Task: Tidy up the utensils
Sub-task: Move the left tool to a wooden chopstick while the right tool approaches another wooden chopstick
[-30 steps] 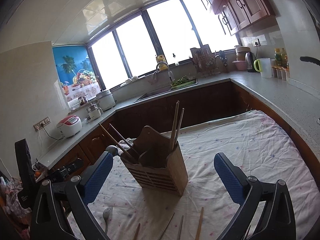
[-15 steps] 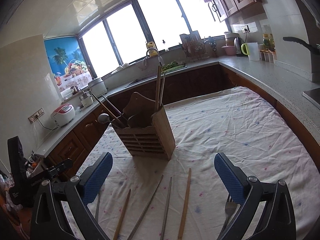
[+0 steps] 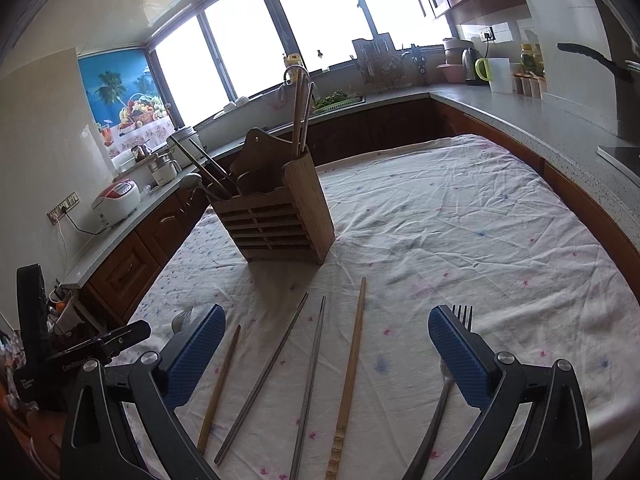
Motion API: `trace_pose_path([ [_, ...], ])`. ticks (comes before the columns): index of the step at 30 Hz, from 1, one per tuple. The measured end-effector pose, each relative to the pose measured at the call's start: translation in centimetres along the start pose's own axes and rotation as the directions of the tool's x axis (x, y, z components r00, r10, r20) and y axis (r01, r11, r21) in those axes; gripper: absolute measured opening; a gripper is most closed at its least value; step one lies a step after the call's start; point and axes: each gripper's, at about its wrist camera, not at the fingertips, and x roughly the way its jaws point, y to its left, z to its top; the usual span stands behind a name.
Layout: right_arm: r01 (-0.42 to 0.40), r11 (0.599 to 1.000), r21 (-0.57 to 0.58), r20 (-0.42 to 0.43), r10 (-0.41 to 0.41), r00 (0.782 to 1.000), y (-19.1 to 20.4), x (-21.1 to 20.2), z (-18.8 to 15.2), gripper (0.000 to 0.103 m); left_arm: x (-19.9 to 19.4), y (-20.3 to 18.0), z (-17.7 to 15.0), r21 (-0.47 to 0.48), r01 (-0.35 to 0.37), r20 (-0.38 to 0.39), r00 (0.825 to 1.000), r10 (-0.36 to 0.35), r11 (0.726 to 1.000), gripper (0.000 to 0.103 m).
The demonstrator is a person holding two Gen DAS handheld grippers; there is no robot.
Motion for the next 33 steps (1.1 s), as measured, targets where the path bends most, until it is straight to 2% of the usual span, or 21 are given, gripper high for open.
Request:
trace_pose_path([
  [14,0.038,0.999,-0.035,-0.043,-0.039,0.998,-0.2,1.6,-0.6,0.102,1.9,-1.2,-0.6,0.041,-0.007,-0.078,0.997,0.011,0.999,0.092],
  [15,0.041,0.998,-0.040,-0.047,-0.042,0.998,-0.1,1.8,-0.7,0.102,2.1,-1.5,-0.6,0.049,-0.004,-0.085,0.996,0.008,0.999,0.091],
  [18,0.052,0.997,-0.052,-0.061,-0.055,0.997,-0.1,2.4,-0.7,0.100,3.0,-2.1,-0.6,0.072,0.026,-0.126,0.992,-0.017,0.997,0.077],
  [20,0.053,0.997,-0.055,-0.078,-0.057,0.995,-0.1,2.9,-0.8,0.094,3.7,-2.5,-0.6,0.077,0.047,-0.155,0.987,-0.034,0.996,0.068],
  [27,0.037,0.998,-0.042,-0.152,-0.043,0.987,-0.5,5.1,-1.0,0.067,5.7,-3.5,-0.7,0.099,0.069,-0.219,0.975,-0.046,0.993,0.051],
  [29,0.035,0.998,-0.042,-0.174,-0.042,0.984,-0.6,5.8,-1.0,0.060,6.4,-3.6,-0.6,0.094,0.085,-0.245,0.968,-0.060,0.992,0.038],
  [31,0.027,0.999,-0.036,-0.192,-0.033,0.981,-0.6,6.5,-1.0,0.053,7.1,-3.7,-0.5,0.087,0.097,-0.264,0.962,-0.071,0.991,0.034],
  [33,0.025,0.999,-0.037,-0.205,-0.032,0.978,-0.7,7.1,-0.8,0.052,7.6,-4.0,-0.4,0.087,0.103,-0.272,0.959,-0.075,0.991,0.034],
])
